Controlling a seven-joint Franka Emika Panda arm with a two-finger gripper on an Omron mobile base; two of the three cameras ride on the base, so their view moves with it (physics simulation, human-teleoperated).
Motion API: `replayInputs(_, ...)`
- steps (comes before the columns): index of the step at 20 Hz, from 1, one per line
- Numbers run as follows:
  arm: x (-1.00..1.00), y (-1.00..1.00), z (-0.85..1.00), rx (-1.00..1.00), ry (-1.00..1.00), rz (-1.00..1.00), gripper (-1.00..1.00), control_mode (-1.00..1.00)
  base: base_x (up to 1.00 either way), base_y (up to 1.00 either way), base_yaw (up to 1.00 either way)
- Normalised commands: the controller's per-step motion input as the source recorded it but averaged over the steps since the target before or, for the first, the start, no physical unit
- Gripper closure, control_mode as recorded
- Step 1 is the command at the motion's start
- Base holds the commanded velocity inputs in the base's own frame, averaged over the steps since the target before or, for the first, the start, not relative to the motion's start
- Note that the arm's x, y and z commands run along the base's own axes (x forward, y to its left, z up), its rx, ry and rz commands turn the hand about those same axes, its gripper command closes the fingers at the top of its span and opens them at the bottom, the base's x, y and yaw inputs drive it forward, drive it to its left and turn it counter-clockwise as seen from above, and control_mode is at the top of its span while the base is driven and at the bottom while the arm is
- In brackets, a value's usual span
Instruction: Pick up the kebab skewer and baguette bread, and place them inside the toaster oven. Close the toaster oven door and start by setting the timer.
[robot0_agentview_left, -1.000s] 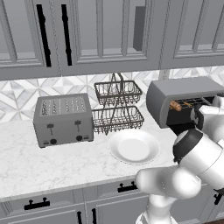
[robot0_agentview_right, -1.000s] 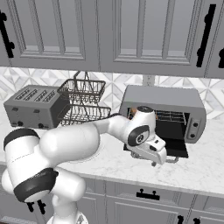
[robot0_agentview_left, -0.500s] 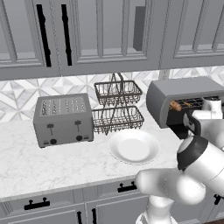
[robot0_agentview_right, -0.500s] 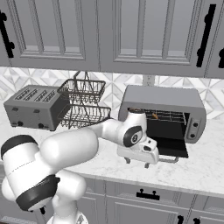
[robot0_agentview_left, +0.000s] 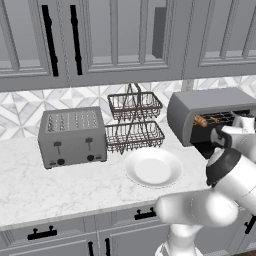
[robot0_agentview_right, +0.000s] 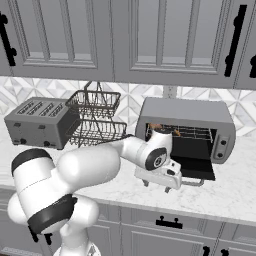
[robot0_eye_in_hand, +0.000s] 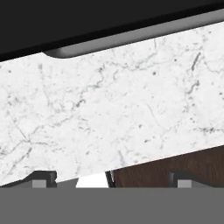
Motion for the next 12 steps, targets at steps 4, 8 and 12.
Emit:
replayInputs(4, 0.18, 0.0, -0.34, 0.0, -0.08, 0.0, -1.0, -1.0, 0.0, 0.0, 0.0)
replayInputs(8, 0.21, 0.0, -0.26, 0.0, -0.08, 0.0, -1.0, -1.0, 0.0, 0.0, 0.0)
replayInputs(12, 0.38, 0.0, -0.17, 0.0, -0.04, 0.0, -1.0, -1.0, 0.0, 0.0, 0.0)
